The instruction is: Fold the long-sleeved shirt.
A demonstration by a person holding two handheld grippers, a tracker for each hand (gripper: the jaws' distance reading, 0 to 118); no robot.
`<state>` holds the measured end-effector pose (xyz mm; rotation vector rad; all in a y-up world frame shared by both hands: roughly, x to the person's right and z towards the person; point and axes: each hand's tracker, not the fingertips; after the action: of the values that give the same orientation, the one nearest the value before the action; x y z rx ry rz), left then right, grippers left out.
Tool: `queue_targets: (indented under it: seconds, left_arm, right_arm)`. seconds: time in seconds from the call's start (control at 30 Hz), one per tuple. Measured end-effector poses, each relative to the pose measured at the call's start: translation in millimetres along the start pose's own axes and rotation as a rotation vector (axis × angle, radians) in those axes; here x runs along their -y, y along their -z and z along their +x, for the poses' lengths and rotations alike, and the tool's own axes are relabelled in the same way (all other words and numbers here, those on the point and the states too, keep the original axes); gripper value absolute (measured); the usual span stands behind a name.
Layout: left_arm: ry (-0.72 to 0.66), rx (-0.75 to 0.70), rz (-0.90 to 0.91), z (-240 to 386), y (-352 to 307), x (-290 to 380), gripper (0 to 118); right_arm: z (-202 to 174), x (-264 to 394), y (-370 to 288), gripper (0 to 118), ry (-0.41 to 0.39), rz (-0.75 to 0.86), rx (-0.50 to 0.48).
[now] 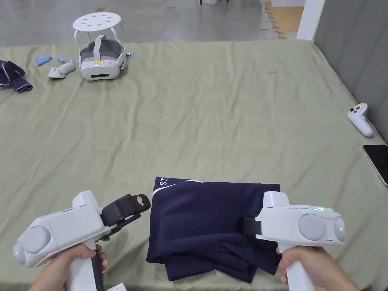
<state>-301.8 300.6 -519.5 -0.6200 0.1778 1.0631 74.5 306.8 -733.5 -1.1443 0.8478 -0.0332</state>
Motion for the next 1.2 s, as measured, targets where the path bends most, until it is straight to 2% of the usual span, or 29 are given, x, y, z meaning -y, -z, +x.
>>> queue_targets:
  seconds: [0.2, 0.3, 0.33, 0.37, 0.4, 0.43, 0.47, 0.5, 0.57, 0.67, 0.7, 0.77, 0.8, 0.93, 1.03, 1.1, 1.2]
  left_arm:
    - [-0.069, 0.133, -0.169, 7, 66, 34, 107]
    - [-0.048, 0.162, -0.181, 37, 94, 40, 106]
    - [-0.029, 0.093, -0.199, 47, 94, 43, 94]
    - [-0.004, 0.057, -0.203, 56, 94, 43, 63]
    - [0.038, 0.026, -0.200, 65, 93, 42, 38]
    - [0.190, -0.073, -0.188, 64, 91, 39, 37]
    - [0.236, -0.043, -0.205, 62, 88, 37, 37]
    - [0.158, -0.002, -0.210, 64, 83, 35, 36]
    - [0.175, 0.013, -0.199, 67, 73, 31, 34]
    - [0.182, 0.034, -0.176, 61, 58, 19, 32]
    - [0.163, 0.055, -0.164, 58, 51, 13, 32]
    - [0.177, 0.048, -0.158, 54, 40, -1, 32]
    - [0.196, 0.029, -0.149, 52, 33, -7, 32]
    - [0.210, 0.002, -0.150, 29, -6, -48, 32]
    - [0.216, -0.045, -0.120, -1, -48, -89, 32]
    - [0.219, -0.075, -0.107, -25, -79, -120, 32]
    - [0.212, -0.125, -0.082, -66, -126, -169, 32]
  right_arm:
    - [4, 1, 2, 1, 0.018, 0.002, -0.013]
    - [5, 1, 1, 1, 0.027, 0.001, -0.014]
    - [5, 1, 0, 1, 0.015, 0.001, 0.017]
    - [6, 0, -1, 1, 0.001, 0.003, 0.033]
    - [6, 0, -2, 1, -0.001, 0.004, 0.035]
    - [7, -1, -2, 1, 0.002, 0.006, 0.037]
    - [8, -1, -1, 1, 0.020, 0.002, 0.018]
    - [5, -2, -1, 1, 0.020, 0.001, 0.024]
    - [-3, -4, -4, 1, 0.003, 0.006, 0.026]
    - [-33, -12, -15, 1, -0.102, 0.083, 0.085]
    - [-48, -17, -20, 1, -0.162, 0.140, 0.110]
    - [-87, -24, -25, 1, -0.341, 0.264, 0.233]
    - [-104, -28, -26, 1, -0.397, 0.320, 0.261]
    - [-168, -53, -12, 1, -0.423, 0.460, 0.137]
    - [-225, -70, 9, 1, -0.488, 0.520, 0.084]
    - [-268, -75, 33, 1, -0.561, 0.537, 0.092]
    - [-327, -79, 80, 2, -0.604, 0.526, -0.006]
